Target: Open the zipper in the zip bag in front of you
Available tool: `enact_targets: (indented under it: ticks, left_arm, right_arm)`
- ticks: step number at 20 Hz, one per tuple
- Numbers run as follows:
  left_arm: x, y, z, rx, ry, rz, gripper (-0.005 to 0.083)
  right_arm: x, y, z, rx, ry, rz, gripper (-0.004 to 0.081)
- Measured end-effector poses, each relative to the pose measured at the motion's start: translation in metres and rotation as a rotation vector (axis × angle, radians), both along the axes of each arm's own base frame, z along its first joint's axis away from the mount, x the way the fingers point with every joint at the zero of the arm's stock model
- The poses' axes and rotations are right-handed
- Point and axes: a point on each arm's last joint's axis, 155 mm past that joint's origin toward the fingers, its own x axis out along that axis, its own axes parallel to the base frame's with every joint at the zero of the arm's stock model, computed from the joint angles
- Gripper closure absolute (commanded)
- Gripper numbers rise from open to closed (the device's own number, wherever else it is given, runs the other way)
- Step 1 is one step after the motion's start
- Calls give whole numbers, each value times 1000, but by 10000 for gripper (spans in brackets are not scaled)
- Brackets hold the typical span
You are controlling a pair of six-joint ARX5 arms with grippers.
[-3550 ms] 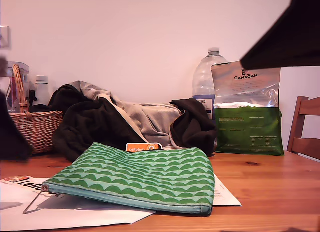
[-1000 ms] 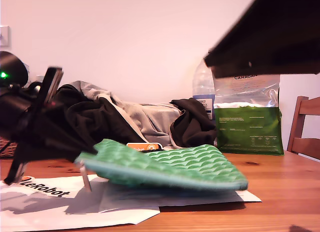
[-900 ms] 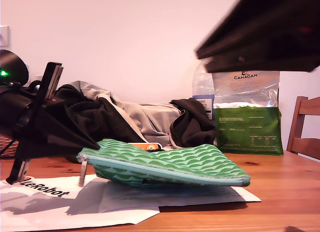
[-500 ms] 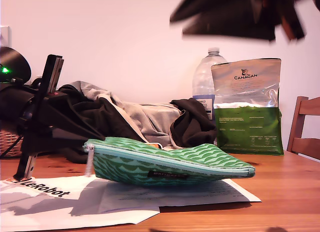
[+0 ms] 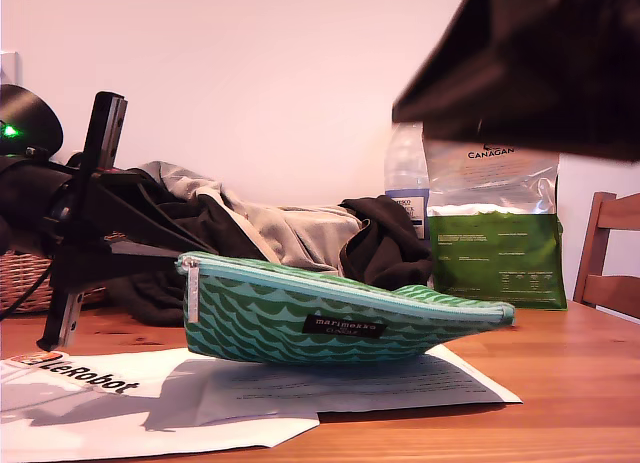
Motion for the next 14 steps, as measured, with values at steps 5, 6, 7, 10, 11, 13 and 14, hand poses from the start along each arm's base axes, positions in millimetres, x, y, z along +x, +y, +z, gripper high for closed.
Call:
enact_targets:
  ticks: [5,6,7,10,11,13,14]
  left_arm:
    - [0,0,1,-3,8,1,793]
    - [0,0,1,-3,16,3,793]
    - [0,0,1,-3,21,5,793]
    - [0,0,1,-4,23,6,793]
    - [0,0,1,-4,24,6,793]
    - [0,0,1,-4,24,6,793]
    - [0,0,1,-4,24,6,793]
  right_arm:
    - [5,20,-20,-6,1,-8,608]
    - [6,25,-23,3,0,-9,608]
    - [7,29,-26,8,0,-9,608]
    - [12,43,-40,-19,5,-14,608]
    - [15,51,-42,-30,7,-19,608]
    - [22,71,-37,-36,-7,-16,608]
    - [25,81,-33,-39,-19,-8,607]
